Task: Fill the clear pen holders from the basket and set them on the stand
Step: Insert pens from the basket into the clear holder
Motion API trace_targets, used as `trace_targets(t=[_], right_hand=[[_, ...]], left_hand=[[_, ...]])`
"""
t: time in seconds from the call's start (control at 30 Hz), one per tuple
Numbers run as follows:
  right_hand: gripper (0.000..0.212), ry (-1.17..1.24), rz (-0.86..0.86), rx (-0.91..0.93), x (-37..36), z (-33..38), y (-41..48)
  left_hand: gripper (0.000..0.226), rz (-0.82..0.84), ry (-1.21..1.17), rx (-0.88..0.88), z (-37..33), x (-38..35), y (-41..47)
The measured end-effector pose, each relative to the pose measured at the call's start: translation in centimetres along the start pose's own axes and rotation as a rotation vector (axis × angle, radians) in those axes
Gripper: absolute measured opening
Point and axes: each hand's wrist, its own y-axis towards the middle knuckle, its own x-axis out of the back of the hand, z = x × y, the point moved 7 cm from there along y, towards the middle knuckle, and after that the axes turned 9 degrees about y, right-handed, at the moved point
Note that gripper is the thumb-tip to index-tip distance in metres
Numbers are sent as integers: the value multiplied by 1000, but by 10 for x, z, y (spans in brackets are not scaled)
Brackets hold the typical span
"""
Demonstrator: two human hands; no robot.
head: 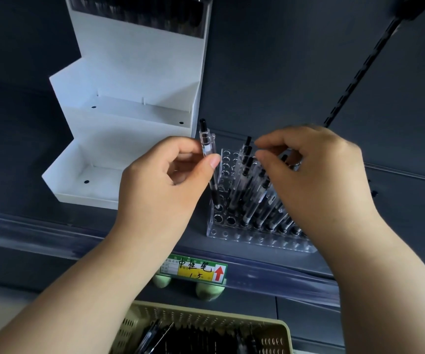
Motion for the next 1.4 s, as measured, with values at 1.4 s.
trace_targets(t=[1.4], right_hand=[[31,-31,19,37,8,3,-4]], left_hand=[[15,236,304,-116,7,-47,-9]])
